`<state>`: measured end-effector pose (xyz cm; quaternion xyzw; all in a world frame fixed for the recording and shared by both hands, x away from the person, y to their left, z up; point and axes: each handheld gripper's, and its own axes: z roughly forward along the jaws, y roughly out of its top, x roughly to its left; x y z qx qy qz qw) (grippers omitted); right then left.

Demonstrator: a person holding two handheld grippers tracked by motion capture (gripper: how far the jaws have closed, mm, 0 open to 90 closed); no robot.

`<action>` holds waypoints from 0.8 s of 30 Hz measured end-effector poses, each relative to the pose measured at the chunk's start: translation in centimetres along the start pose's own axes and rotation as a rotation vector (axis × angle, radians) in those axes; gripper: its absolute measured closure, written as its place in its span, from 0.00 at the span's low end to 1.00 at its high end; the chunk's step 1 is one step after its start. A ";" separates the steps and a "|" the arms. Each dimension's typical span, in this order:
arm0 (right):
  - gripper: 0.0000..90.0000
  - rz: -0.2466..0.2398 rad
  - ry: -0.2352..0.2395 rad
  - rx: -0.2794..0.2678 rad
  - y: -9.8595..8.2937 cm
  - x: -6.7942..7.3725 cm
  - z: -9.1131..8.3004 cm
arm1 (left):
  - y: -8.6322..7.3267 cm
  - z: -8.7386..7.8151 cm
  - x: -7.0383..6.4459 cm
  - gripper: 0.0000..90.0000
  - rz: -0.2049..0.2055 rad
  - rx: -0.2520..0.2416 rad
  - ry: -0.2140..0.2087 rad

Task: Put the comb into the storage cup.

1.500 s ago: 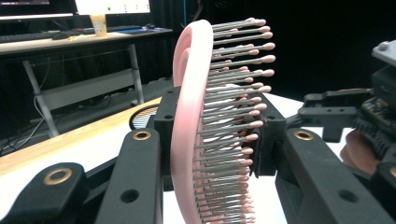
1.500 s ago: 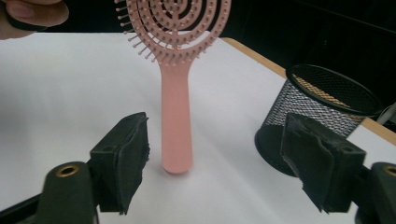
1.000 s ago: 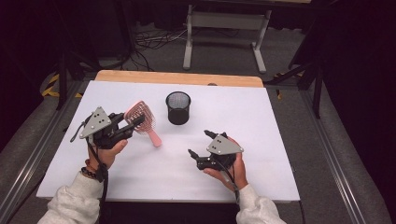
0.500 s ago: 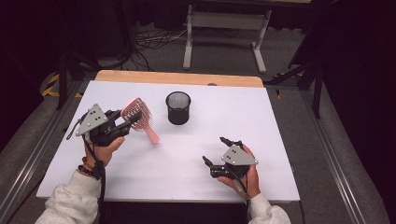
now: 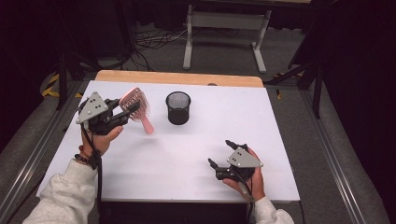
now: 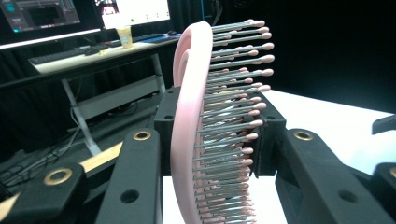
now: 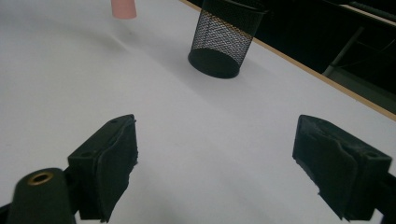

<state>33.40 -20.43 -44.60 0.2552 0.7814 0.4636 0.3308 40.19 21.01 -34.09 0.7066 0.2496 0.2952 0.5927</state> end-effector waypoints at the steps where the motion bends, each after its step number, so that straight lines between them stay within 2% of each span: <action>1: 0.17 0.008 -0.001 -0.003 0.0 -0.1 0.0 | 0.4 0.4 0.3 0.71 0.006 -0.004 -0.003; 5: 0.17 0.004 0.000 -0.003 0.0 0.0 0.0 | 0.9 1.1 0.9 0.71 -0.006 -0.011 -0.008; 12: 0.17 0.004 0.007 -0.003 0.0 0.0 0.1 | 1.6 2.3 1.5 0.71 0.002 -0.003 -0.007; 16: 0.17 0.008 0.002 -0.003 0.0 -0.1 0.2 | 2.4 3.0 2.2 0.71 -0.022 -0.028 -0.014; 21: 0.17 0.007 0.000 -0.003 0.0 -0.2 0.2 | 4.4 4.1 2.5 0.71 -0.013 -0.054 -0.029; 24: 0.17 0.012 -0.002 -0.003 0.0 -0.3 0.1 | 4.9 4.6 2.2 0.71 0.003 -0.051 -0.036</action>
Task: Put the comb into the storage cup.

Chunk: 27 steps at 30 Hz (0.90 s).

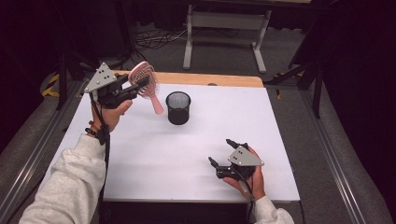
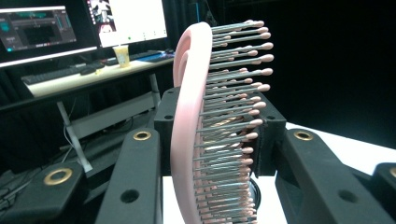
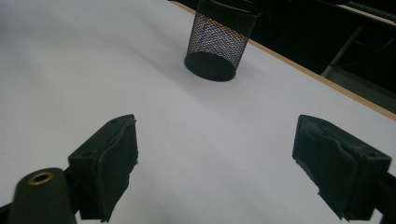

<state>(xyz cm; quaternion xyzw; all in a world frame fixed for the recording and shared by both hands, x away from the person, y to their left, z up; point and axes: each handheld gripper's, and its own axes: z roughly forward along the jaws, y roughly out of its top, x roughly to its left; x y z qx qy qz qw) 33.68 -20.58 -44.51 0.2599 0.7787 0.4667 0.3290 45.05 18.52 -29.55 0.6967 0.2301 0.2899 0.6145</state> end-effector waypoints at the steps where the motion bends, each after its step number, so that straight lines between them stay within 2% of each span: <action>1: 0.17 0.000 0.000 0.000 0.0 0.0 0.0 | 0.0 0.0 0.0 0.71 0.000 0.000 0.000; 2: 0.16 -0.004 0.003 0.000 0.1 0.0 -0.1 | 0.2 0.2 -0.1 0.71 0.013 0.000 0.000; 7: 0.16 -0.011 0.005 -0.009 0.3 0.2 -0.2 | 0.7 0.6 0.0 0.71 -0.001 -0.014 -0.003; 11: 0.16 -0.006 0.001 -0.013 0.3 0.0 -0.2 | 1.3 1.4 -0.1 0.71 0.006 -0.017 -0.007; 13: 0.16 -0.004 -0.001 -0.014 0.3 0.0 -0.3 | 1.4 1.8 0.0 0.71 -0.004 -0.022 -0.014; 20: 0.17 -0.008 0.005 -0.011 0.2 0.0 -0.2 | 1.3 3.3 -0.2 0.71 0.003 -0.004 -0.010; 21: 0.17 -0.008 0.007 -0.010 0.2 0.0 -0.2 | 1.2 3.7 -0.1 0.71 -0.008 -0.011 -0.013; 27: 0.17 -0.007 0.006 -0.013 0.2 0.0 -0.2 | 1.5 4.8 -0.3 0.71 -0.007 -0.011 -0.011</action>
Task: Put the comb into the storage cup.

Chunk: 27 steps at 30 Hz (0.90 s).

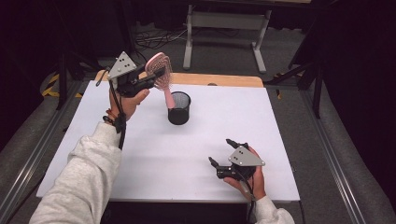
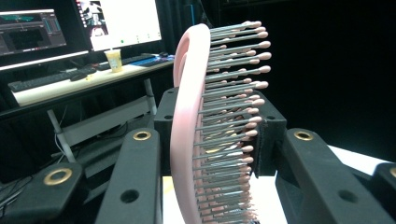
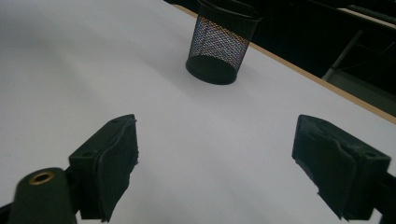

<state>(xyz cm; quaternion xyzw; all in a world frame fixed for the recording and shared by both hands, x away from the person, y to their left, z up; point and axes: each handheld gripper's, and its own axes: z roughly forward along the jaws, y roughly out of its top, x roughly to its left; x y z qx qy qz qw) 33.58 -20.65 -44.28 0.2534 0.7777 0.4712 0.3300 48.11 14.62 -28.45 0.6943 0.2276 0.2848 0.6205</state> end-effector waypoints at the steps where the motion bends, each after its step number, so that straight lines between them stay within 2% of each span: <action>1: 0.17 -0.001 0.000 0.000 0.0 0.0 0.0 | 0.1 0.2 -0.1 0.71 0.002 -0.001 0.004; 5: 0.17 0.001 0.002 0.000 0.0 0.0 0.0 | 0.3 0.7 -0.2 0.71 0.017 0.007 0.012; 9: 0.17 -0.006 0.006 0.001 0.0 0.1 -0.1 | 0.4 1.6 -0.1 0.71 0.016 0.013 0.018; 10: 0.17 -0.003 0.008 0.000 0.0 0.1 -0.1 | 0.4 1.8 -0.2 0.71 0.004 0.010 0.016; 14: 0.17 -0.004 0.010 0.002 0.0 0.0 0.0 | 0.3 2.6 -0.1 0.71 0.011 0.019 0.026; 27: 0.17 -0.004 0.018 0.003 -0.1 0.0 0.1 | -2.1 5.1 -0.4 0.71 -0.014 0.057 0.018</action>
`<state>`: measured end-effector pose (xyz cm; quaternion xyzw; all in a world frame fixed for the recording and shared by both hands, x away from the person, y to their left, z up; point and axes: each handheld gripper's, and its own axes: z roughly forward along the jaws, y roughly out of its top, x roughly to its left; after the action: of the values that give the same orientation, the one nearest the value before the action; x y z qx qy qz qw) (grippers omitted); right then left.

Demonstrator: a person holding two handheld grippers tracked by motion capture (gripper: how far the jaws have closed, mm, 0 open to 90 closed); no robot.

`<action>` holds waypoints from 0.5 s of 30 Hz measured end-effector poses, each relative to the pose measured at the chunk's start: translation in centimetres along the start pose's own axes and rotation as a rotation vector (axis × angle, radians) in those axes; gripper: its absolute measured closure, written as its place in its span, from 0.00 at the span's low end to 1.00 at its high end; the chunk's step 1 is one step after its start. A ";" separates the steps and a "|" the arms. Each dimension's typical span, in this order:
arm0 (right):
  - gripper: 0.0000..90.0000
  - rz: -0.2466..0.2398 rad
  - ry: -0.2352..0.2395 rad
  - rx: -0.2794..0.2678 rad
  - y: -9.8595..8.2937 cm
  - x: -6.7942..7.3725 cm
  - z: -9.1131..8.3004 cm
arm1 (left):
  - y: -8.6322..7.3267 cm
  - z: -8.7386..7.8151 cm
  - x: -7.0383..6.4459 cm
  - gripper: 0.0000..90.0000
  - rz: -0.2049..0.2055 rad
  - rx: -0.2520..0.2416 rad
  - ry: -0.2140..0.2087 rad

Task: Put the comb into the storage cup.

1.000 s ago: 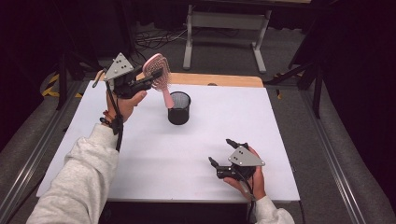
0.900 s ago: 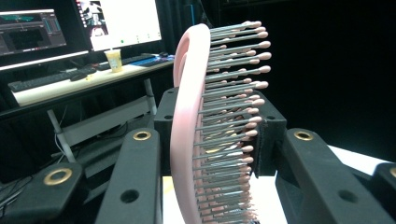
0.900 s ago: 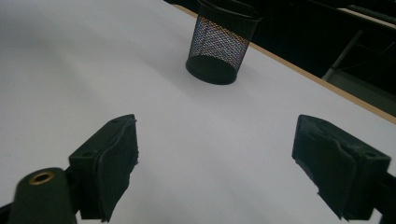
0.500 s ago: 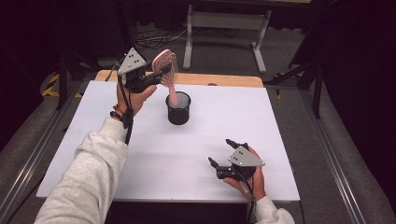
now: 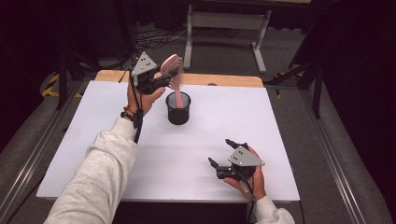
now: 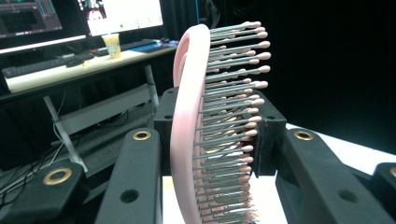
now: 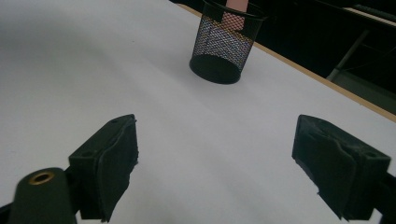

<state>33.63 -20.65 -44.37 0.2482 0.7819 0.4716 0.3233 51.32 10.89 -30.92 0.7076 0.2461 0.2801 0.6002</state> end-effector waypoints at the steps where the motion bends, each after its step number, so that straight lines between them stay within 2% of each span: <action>1: 0.17 0.000 0.000 0.000 0.0 0.0 0.0 | 0.0 0.0 0.0 0.71 0.000 0.000 0.000; 15: 0.17 -0.004 0.003 0.007 0.0 0.1 0.1 | -2.4 1.0 -0.6 0.71 -0.028 0.039 -0.016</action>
<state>33.67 -20.56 -44.45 0.2473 0.7845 0.4686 0.3223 51.50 10.16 -33.49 0.7179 0.2565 0.2613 0.5921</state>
